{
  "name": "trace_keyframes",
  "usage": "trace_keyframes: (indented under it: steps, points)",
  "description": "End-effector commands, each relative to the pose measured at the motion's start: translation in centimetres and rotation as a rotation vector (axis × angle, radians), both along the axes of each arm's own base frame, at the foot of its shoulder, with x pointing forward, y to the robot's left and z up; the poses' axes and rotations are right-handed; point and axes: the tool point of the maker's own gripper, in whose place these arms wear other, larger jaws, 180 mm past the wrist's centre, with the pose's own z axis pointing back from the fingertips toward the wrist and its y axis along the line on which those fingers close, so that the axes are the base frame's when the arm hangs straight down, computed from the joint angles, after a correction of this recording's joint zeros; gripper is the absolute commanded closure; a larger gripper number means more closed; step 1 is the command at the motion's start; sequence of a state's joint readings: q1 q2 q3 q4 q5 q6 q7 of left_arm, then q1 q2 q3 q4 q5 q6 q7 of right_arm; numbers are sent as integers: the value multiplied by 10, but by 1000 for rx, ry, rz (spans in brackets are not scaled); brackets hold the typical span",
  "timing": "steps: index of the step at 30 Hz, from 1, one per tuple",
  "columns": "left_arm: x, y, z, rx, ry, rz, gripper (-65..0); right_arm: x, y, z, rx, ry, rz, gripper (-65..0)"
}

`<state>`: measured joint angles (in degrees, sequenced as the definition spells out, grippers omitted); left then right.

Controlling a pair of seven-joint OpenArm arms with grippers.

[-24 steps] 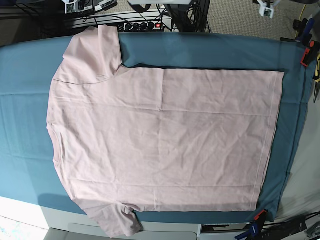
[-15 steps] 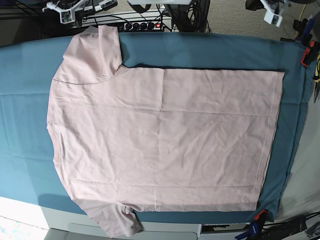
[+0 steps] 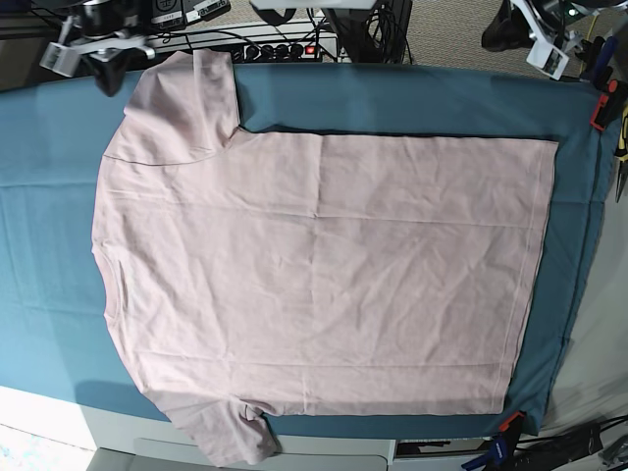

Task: Fold the T-shirt properly
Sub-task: 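Move the right gripper to the shirt's shoulder corner near the collar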

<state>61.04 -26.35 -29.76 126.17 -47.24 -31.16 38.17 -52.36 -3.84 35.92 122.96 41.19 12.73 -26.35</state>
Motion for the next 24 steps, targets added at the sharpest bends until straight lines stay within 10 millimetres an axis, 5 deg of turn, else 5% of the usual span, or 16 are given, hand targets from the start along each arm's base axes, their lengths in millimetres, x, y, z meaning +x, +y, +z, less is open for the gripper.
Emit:
trace_keyframes:
  steps: [1,10,15,24]
  points:
    - [4,-3,8,-16,-28,-9,0,1,-7,11,-10,-34,-20,0]
    - [30,-2,14,-1,-108,-19,-68,-10,-41,19,-143,15,-89,0]
    - [33,-2,15,-1,-117,-19,-68,-15,-51,18,-146,31,-161,-248]
    - [37,-1,16,4,-129,-27,-68,-10,-47,-27,28,108,-187,-252]
